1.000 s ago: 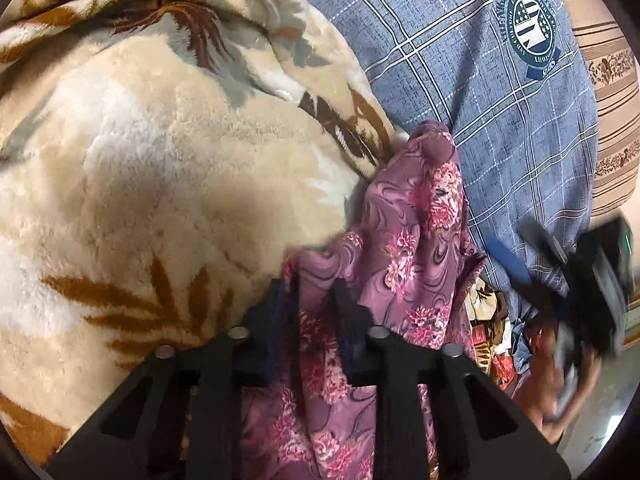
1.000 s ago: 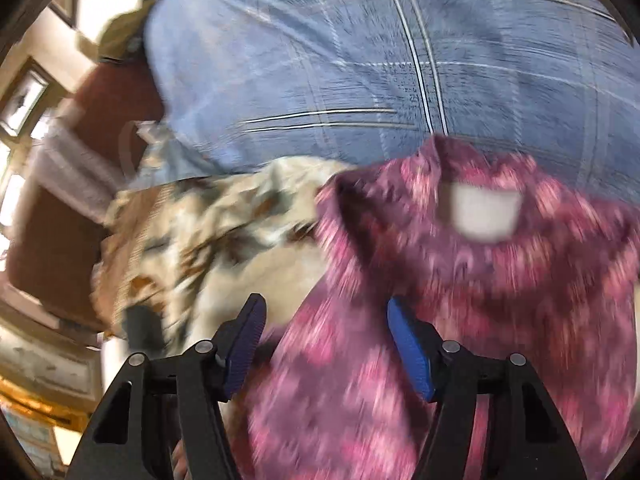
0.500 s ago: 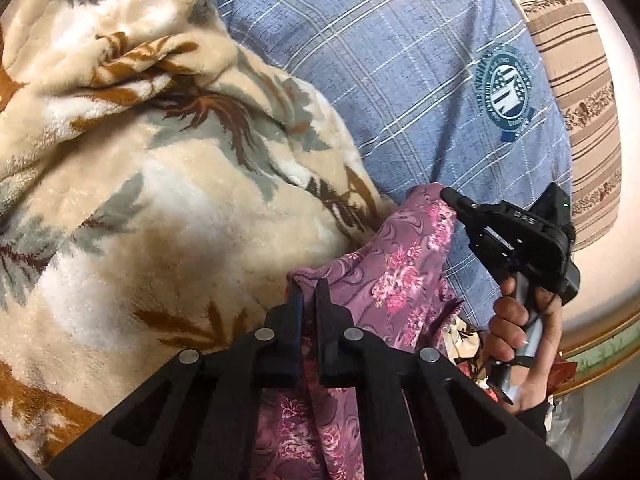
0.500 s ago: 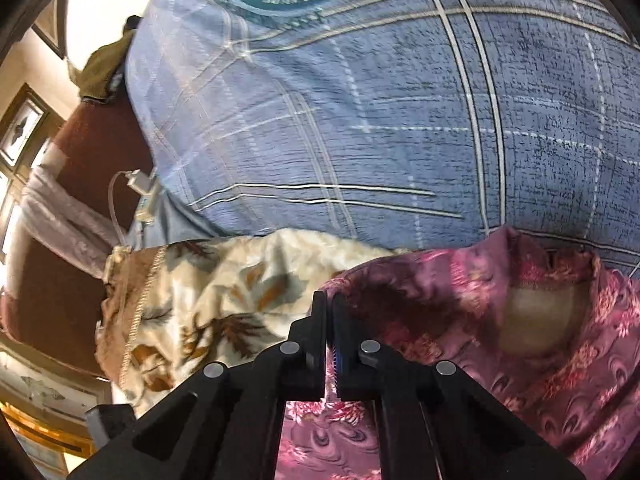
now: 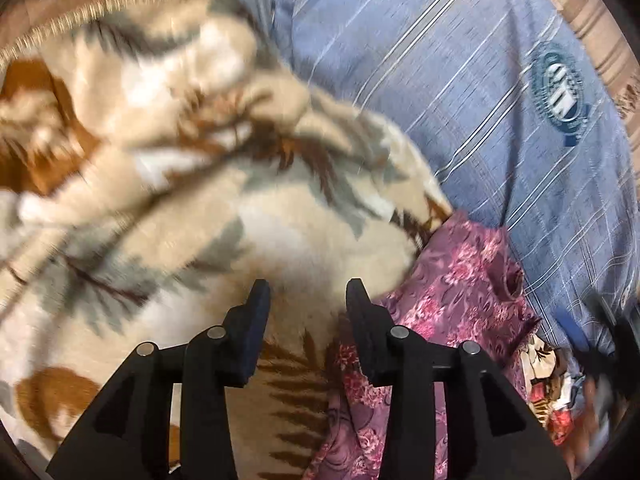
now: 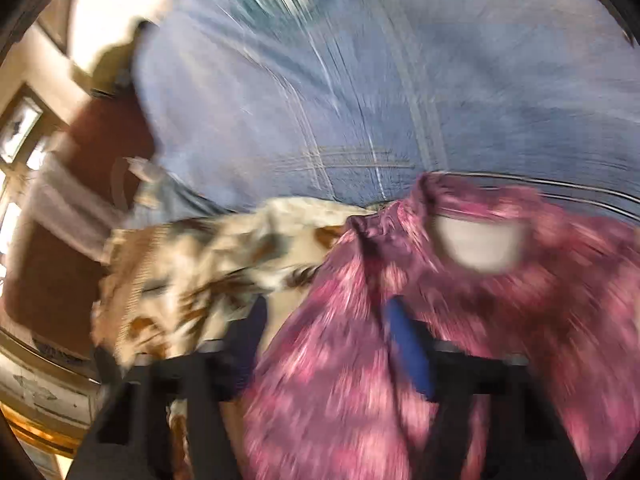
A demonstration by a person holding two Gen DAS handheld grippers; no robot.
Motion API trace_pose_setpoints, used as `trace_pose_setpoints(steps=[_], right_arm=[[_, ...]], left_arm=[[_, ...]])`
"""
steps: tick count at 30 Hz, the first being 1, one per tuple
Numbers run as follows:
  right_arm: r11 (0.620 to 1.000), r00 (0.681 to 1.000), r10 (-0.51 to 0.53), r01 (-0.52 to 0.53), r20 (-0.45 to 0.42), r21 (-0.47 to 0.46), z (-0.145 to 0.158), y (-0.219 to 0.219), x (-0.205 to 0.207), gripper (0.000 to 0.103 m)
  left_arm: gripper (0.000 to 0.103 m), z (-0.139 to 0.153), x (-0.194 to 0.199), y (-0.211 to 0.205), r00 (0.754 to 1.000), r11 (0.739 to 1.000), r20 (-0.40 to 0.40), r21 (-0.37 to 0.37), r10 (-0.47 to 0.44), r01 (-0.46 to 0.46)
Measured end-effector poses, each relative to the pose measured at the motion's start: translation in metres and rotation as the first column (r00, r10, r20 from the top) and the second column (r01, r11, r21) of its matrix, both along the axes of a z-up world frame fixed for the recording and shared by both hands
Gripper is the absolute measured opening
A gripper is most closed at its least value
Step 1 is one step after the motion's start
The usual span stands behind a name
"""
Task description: Fold small clothes
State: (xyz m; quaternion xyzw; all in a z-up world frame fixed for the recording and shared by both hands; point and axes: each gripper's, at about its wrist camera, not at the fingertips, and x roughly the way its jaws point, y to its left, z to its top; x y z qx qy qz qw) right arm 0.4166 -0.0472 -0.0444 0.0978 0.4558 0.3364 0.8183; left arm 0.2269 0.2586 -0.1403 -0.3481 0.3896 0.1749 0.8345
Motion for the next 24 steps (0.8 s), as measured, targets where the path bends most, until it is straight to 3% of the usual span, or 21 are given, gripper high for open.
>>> trace_pose_setpoints(steps=[3, 5, 7, 11, 15, 19, 24], right_arm=[[0.998, 0.997, -0.038, 0.034, 0.071, 0.056, 0.016, -0.065, -0.096, 0.072], [0.995, 0.996, -0.066, 0.062, 0.053, 0.084, 0.010, -0.100, -0.137, 0.072], [0.989, 0.993, -0.115, 0.113, 0.019, 0.097, -0.009, -0.133, -0.184, 0.073], [0.969, 0.979, -0.192, 0.201, -0.074, 0.140, -0.055, -0.191, -0.249, 0.073], [0.958, 0.958, -0.253, 0.267, -0.132, 0.102, -0.086, -0.220, -0.279, 0.073], [0.951, 0.952, -0.286, 0.296, -0.107, 0.093, -0.082, -0.239, -0.293, 0.073], [0.943, 0.953, -0.295, 0.301, -0.062, 0.140, -0.067, -0.258, -0.308, 0.073]], left_arm=[[0.038, 0.030, -0.008, -0.024, 0.997, 0.984, 0.056, 0.168, -0.061, 0.051], [0.043, 0.050, -0.019, -0.054, 0.987, 0.954, 0.093, 0.281, -0.135, 0.104], [0.053, 0.062, -0.028, -0.075, 0.974, 0.935, 0.122, 0.326, -0.191, 0.142], [0.057, 0.060, -0.084, -0.126, 0.943, 0.921, 0.156, 0.308, -0.294, 0.236], [0.058, 0.038, -0.132, -0.168, 0.917, 0.882, 0.067, 0.308, -0.394, 0.356], [0.058, 0.028, -0.156, -0.183, 0.901, 0.872, -0.004, 0.251, -0.434, 0.421], [0.058, 0.034, -0.171, -0.186, 0.902, 0.876, -0.006, 0.236, -0.432, 0.421]])
